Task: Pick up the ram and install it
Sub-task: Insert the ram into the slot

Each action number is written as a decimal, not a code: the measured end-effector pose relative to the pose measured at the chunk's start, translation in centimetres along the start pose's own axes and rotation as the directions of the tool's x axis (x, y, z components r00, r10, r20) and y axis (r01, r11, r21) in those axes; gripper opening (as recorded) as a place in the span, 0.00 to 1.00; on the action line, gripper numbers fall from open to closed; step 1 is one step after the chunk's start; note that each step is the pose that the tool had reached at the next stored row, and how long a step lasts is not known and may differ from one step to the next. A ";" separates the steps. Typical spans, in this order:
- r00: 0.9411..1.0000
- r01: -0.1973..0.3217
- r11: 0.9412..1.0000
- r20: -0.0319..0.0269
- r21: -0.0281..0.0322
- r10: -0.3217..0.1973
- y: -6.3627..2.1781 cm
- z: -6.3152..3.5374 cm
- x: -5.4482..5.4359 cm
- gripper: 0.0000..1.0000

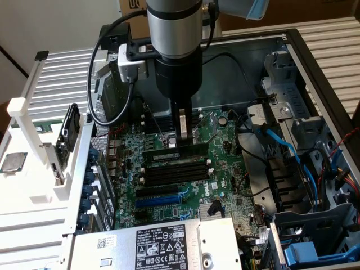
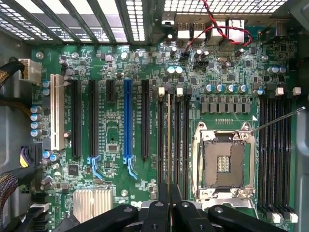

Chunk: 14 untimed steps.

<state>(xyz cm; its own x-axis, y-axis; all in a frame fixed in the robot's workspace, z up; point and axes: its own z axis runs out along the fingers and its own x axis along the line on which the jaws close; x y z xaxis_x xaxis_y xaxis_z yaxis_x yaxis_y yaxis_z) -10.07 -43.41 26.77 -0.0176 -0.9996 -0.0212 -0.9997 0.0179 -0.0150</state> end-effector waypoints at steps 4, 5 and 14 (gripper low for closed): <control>1.000 0.008 1.000 0.000 0.000 -0.008 0.00 0.31 0.0 0.12; 1.000 0.010 1.000 0.000 0.000 -0.010 0.00 0.36 0.0 0.12; 1.000 0.017 1.000 -0.004 -0.002 -0.017 -0.01 0.79 0.0 0.12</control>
<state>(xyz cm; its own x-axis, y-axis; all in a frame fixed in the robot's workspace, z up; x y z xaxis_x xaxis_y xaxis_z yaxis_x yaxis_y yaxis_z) -10.05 -43.40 25.97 -0.0003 -0.9999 -0.0170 -0.9999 0.0005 -0.0129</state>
